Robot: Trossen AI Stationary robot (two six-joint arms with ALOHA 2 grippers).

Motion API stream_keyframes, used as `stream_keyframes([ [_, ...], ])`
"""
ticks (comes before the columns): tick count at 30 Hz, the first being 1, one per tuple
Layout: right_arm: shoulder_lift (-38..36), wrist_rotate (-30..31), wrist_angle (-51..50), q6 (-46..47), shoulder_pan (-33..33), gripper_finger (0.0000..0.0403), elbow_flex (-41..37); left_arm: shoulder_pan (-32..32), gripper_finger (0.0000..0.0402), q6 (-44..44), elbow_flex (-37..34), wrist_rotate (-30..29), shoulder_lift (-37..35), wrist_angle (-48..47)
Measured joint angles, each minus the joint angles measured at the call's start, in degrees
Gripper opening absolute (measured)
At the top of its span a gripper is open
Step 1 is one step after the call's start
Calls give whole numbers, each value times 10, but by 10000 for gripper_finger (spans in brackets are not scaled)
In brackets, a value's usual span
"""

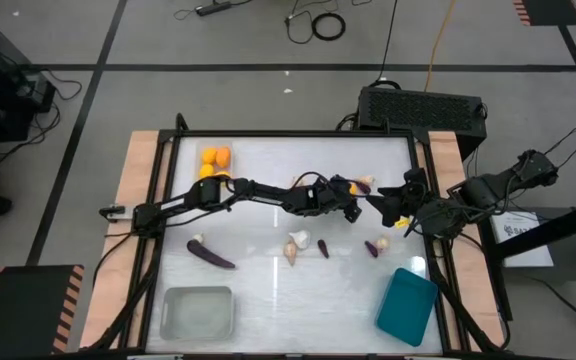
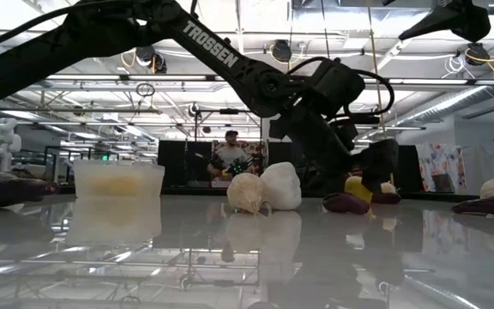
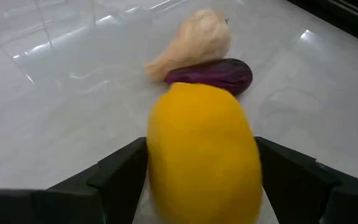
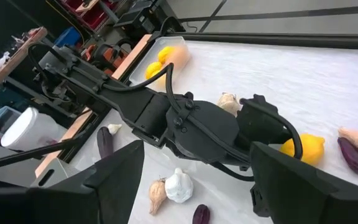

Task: Sort produce into baskets
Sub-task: Put the yellow lemon into the white bin

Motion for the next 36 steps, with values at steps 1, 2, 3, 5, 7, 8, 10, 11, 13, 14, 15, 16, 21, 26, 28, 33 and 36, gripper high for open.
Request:
stream_keyframes([
  [1,0,0,0,-1,0,285,0,0,290,0,0,0,0,0],
  [2,0,0,0,-1,0,285,0,0,290,0,0,1,0,0],
  [3,0,0,0,0,0,285,0,0,290,0,0,1,0,0],
  [5,1,1,0,5,0,285,0,0,290,0,0,12,0,-1],
  [7,2,0,1,6,0,285,0,0,290,1,0,21,0,-6],
  [8,4,0,1,6,0,285,0,0,290,1,0,25,0,-8],
  [10,7,0,4,7,0,285,0,1,290,1,0,29,-1,-11],
  [11,9,0,5,7,0,285,0,0,290,1,0,31,-1,-13],
  [13,15,0,5,9,0,285,0,1,289,1,0,39,-1,-19],
  [14,18,0,7,9,0,285,0,1,286,1,1,45,-2,-23],
  [15,21,0,10,9,0,285,0,2,282,1,1,49,-2,-27],
  [16,25,0,16,8,0,285,0,2,276,0,1,51,-3,-32],
  [21,41,-2,48,-9,2,285,0,3,236,0,2,63,-4,-50],
  [26,48,-18,65,-26,8,285,0,17,199,-20,0,138,-36,-105],
  [28,49,-18,65,-27,12,285,0,21,189,-14,-1,150,-58,-147],
  [33,49,-11,65,-39,12,285,0,45,182,-4,-1,148,-140,-248],
  [36,51,4,65,-49,12,285,0,54,181,47,-1,151,-195,-291],
])
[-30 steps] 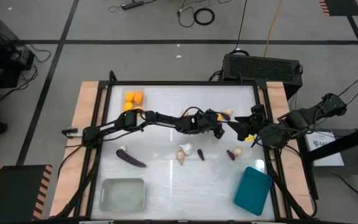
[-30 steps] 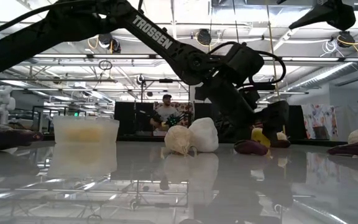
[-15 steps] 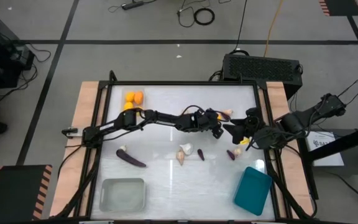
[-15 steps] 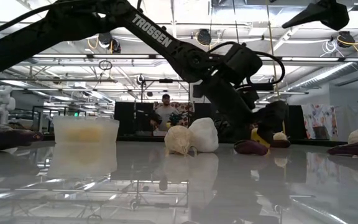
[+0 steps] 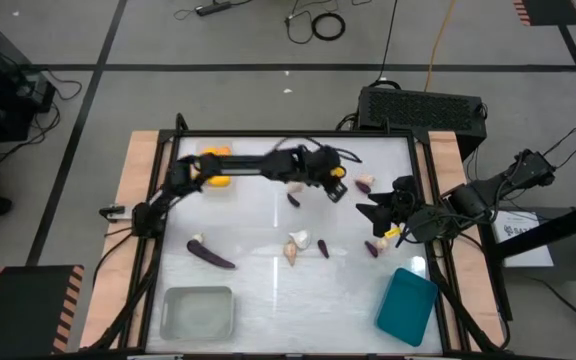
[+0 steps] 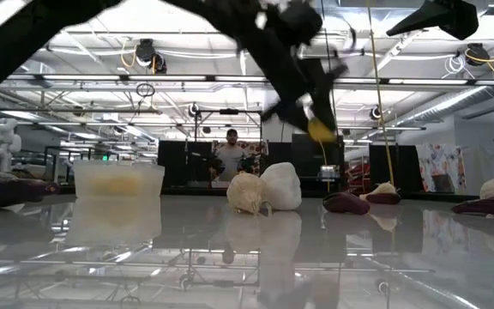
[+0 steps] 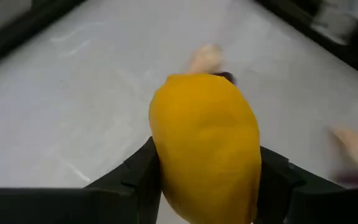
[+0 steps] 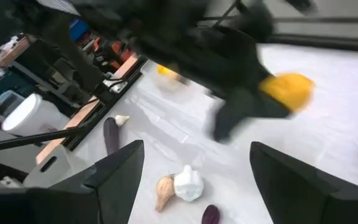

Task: Sort produce into baskets
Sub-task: Put the yellow lemon into the white bin

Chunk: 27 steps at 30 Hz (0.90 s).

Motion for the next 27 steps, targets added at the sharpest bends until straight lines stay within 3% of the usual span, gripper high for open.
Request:
stream_keyframes([
  [4,5,19,5,-4,0,285,0,5,181,74,0,12,-86,-82],
  [9,21,31,9,-7,-1,285,0,15,180,133,0,-32,-198,-187],
  [16,59,32,27,-5,-6,285,0,40,180,120,-15,-55,-336,-397],
  [21,88,31,75,-30,-26,285,0,46,179,83,-77,-78,-435,-482],
  [27,116,27,140,-81,-65,285,0,64,179,21,-213,-90,-562,-471],
])
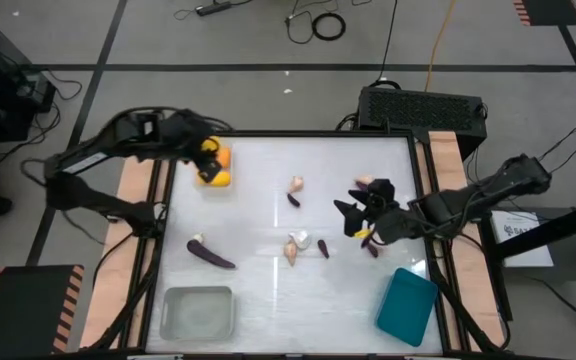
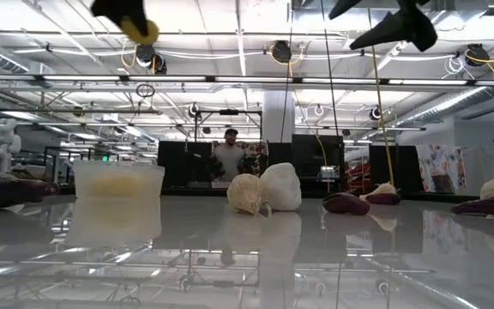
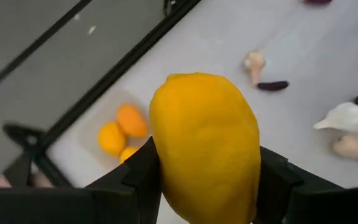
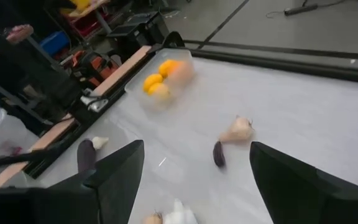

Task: Sort produce into baskets
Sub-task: Put the yellow lemon into the white bin, then put the white garlic into the gray bin

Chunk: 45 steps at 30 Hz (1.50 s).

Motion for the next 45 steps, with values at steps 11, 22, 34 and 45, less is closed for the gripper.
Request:
stream_keyframes([
  [11,24,-46,98,-95,-54,285,0,51,179,-127,-278,-19,-116,96],
  [22,25,-115,104,-102,-74,285,0,156,179,-129,-481,65,-54,349],
  [34,25,-168,99,-90,-59,285,0,162,228,-122,-498,3,-31,415],
  [45,25,-168,94,-86,-43,285,0,188,242,-117,-498,32,-31,414],
])
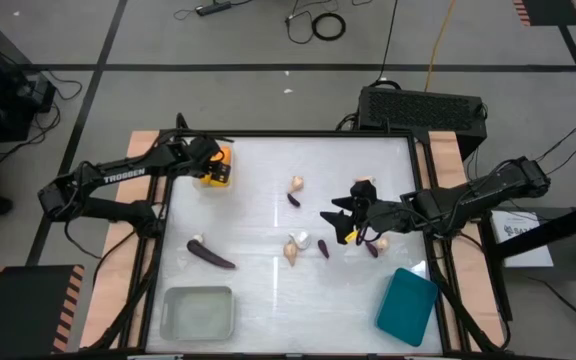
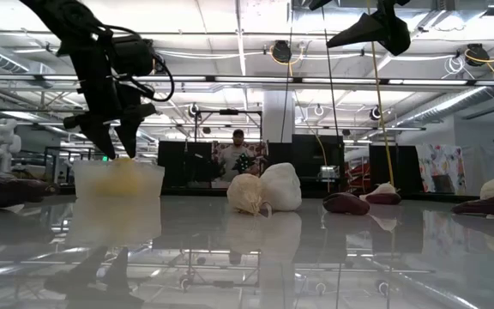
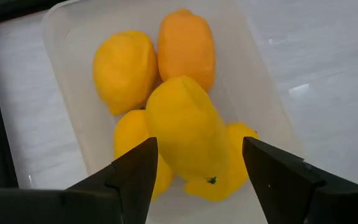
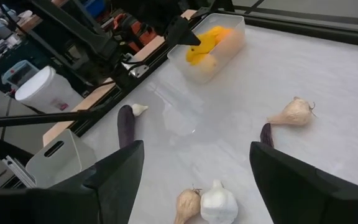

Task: Sort produce into baskets
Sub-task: Put the white garlic into the gray bin

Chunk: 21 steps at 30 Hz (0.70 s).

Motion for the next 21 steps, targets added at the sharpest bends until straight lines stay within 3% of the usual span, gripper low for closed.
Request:
stream_keyframes([
  [8,1,0,-1,-5,0,285,0,7,243,6,0,17,0,-1],
  [21,1,3,-5,-21,-1,285,0,13,243,5,0,-15,0,4],
])
